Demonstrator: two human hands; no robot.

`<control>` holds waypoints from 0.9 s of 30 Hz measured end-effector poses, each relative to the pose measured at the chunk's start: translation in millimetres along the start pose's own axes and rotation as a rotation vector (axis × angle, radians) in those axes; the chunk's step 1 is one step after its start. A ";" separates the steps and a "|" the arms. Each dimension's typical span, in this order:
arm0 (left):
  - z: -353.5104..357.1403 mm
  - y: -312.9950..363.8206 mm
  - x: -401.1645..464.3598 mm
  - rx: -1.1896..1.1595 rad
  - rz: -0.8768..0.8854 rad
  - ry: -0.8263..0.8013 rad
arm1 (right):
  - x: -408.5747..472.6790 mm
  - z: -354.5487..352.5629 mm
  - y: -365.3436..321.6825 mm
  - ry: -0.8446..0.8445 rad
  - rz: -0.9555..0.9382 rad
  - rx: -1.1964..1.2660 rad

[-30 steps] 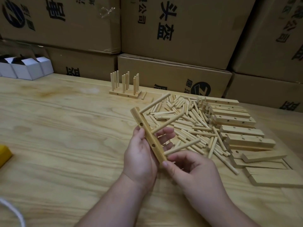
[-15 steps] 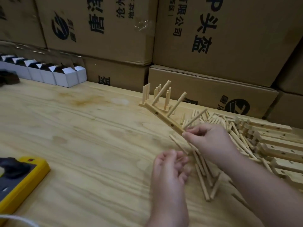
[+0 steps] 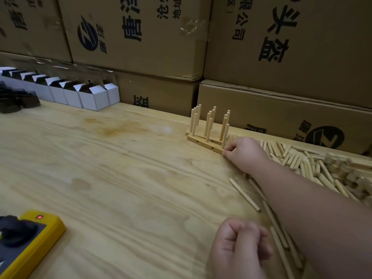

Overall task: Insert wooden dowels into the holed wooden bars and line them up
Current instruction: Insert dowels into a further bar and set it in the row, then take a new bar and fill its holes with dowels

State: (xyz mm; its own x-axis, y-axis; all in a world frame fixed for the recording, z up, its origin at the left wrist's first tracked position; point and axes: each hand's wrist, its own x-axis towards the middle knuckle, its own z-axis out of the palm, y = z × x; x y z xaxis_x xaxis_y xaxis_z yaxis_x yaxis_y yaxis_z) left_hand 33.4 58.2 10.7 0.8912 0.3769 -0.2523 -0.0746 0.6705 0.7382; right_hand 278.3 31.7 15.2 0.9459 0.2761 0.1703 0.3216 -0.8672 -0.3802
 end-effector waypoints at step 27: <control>4.5 -12.0 -6.7 0.121 0.058 0.093 | 15.2 -0.2 -6.9 0.123 0.033 -0.075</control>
State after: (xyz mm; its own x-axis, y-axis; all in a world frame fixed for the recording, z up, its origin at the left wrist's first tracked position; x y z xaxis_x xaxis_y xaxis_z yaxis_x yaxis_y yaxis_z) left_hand 30.4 44.7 6.4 0.8411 0.4744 -0.2597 -0.0652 0.5657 0.8220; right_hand 290.5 41.8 20.7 0.9422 0.1978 0.2704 0.2816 -0.9047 -0.3196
